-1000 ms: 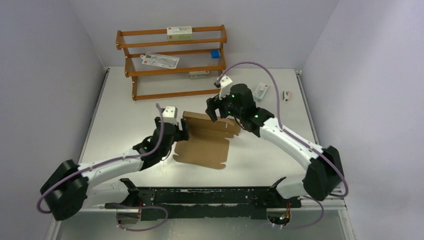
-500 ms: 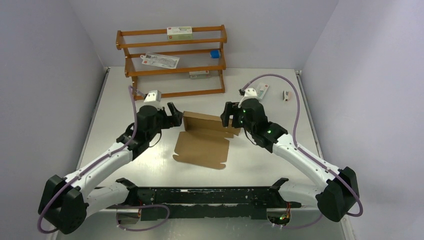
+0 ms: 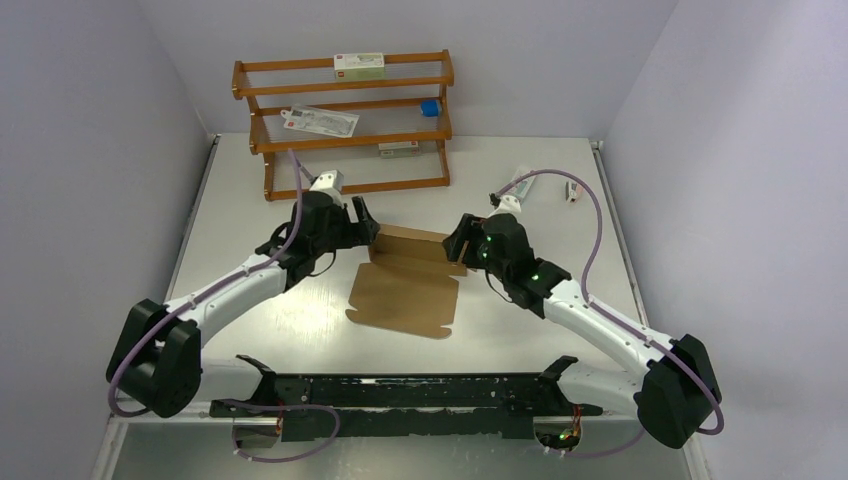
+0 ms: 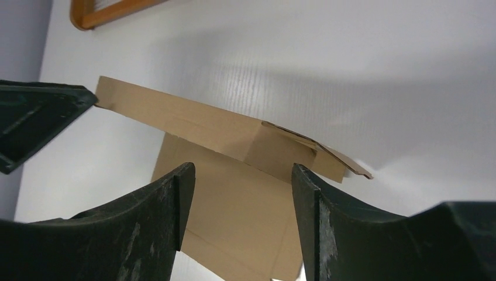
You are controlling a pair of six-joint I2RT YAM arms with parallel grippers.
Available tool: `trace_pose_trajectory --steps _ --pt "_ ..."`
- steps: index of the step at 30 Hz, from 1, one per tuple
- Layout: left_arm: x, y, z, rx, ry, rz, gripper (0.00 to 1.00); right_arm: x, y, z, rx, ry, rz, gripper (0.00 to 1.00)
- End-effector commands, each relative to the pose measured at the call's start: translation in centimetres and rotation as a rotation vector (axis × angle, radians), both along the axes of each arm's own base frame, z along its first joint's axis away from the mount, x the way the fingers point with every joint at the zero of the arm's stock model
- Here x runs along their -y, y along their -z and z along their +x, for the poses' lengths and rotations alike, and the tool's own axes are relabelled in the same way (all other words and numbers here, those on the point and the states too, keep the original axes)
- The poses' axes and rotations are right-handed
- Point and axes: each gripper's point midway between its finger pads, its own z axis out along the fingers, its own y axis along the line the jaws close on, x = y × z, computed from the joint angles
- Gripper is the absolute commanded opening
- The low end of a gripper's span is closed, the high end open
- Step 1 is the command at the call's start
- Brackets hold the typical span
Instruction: Fold the paper box
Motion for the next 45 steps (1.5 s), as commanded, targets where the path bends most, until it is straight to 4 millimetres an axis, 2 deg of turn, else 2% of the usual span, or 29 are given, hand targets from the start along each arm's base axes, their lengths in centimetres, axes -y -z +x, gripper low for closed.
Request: trace_pose_trajectory --steps 1,11,20,41,45 --pt "0.9 -0.7 0.6 0.0 0.049 -0.006 0.87 -0.9 -1.7 0.9 0.053 0.014 0.086 0.65" --pt "1.5 0.5 0.3 -0.03 0.083 -0.008 0.84 -1.5 0.4 1.8 0.024 0.014 0.065 0.61" --pt "1.8 1.0 -0.5 -0.048 0.115 -0.022 0.8 -2.4 0.2 2.5 0.051 0.008 0.108 0.49" --pt "0.3 0.8 -3.5 -0.051 0.099 -0.046 0.79 -5.2 0.7 3.3 0.003 -0.057 0.285 0.3" --pt "-0.6 0.8 -3.8 -0.053 0.07 -0.026 0.79 -5.4 0.8 3.5 -0.002 -0.057 0.315 0.26"
